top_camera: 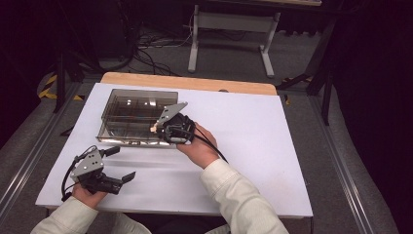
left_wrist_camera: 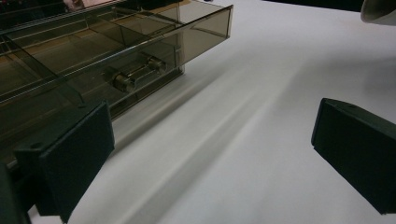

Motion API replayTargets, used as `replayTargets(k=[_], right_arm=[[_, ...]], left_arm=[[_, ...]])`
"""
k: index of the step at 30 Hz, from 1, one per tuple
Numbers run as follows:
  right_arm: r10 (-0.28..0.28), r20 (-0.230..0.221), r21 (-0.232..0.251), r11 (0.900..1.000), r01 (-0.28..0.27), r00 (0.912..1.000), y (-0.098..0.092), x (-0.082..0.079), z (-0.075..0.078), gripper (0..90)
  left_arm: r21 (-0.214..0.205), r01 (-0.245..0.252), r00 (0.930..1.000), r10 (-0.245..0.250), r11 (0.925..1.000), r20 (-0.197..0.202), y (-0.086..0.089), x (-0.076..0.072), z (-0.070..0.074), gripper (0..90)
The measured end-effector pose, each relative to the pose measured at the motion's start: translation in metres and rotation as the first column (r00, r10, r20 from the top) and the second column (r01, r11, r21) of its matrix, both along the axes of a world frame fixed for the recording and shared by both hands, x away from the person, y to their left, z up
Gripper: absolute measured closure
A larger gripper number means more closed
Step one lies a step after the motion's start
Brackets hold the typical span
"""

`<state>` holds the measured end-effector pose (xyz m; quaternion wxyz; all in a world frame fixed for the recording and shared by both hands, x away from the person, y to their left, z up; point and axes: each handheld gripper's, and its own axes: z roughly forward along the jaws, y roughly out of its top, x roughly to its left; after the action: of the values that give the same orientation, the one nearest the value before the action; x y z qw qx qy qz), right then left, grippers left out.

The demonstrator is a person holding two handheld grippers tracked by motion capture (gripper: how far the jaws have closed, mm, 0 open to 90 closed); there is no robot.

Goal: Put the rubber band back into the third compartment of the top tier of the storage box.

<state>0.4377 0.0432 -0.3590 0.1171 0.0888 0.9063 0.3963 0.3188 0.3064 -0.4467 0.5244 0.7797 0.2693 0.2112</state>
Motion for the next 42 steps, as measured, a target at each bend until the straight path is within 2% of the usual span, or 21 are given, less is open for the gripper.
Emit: replayTargets(k=[17, 27, 35, 37, 42], right_arm=[[-0.003, -0.01, -0.006, 1.0, 0.003, 0.9999, 0.008, 0.005, -0.004, 83.3], [-0.013, -0.038, -0.023, 0.9997, 0.012, 0.9992, 0.009, 0.009, -0.009, 83.1], [-0.018, -0.043, -0.026, 0.9995, 0.017, 0.9989, 0.009, 0.011, -0.01, 82.7], [-0.021, -0.044, -0.027, 0.9994, 0.02, 0.9988, 0.009, 0.011, -0.011, 81.1], [-0.037, -0.028, 0.001, 0.9993, 0.037, 0.9989, 0.007, 0.011, -0.009, 67.3]], left_arm=[[0.004, -0.002, 1.0, 0.002, 1.0, 0.007, 0.001, 0.0, 0.0, 0.3], [0.004, -0.002, 1.0, 0.002, 1.0, 0.008, 0.001, 0.0, 0.0, 0.3], [0.004, -0.001, 1.0, 0.001, 1.0, 0.006, 0.001, 0.0, 0.0, 0.3], [0.004, -0.001, 1.0, 0.001, 1.0, 0.007, 0.001, 0.0, 0.0, 0.3], [0.002, 0.001, 1.0, -0.001, 1.0, 0.006, 0.001, 0.0, 0.0, 0.3]])
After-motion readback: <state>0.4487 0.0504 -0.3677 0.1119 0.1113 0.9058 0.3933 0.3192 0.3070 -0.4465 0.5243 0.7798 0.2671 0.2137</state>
